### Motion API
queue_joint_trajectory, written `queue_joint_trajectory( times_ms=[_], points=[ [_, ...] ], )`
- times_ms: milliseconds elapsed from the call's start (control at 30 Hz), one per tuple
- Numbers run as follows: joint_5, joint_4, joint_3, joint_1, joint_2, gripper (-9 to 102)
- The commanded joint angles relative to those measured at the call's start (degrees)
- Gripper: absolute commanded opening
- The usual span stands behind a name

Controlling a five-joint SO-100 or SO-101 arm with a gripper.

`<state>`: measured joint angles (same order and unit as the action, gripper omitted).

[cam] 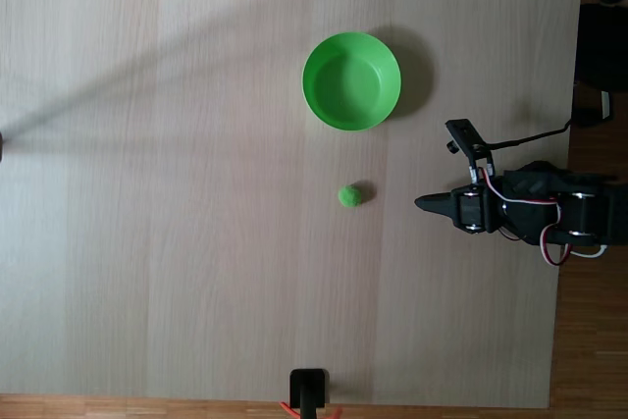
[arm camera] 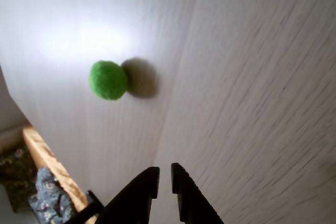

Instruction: Grasp a green pompom and put it in the green bowl.

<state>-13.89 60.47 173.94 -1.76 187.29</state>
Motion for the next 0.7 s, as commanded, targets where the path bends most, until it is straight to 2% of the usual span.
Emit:
queue_joint_trajectory(
  times_ms=[0,667],
  points=[
    [0.3,0.0,-0.5,0.3,0.3,1],
    [0.3,0.0,-0.5,-0.2,0.3,1]
  ],
)
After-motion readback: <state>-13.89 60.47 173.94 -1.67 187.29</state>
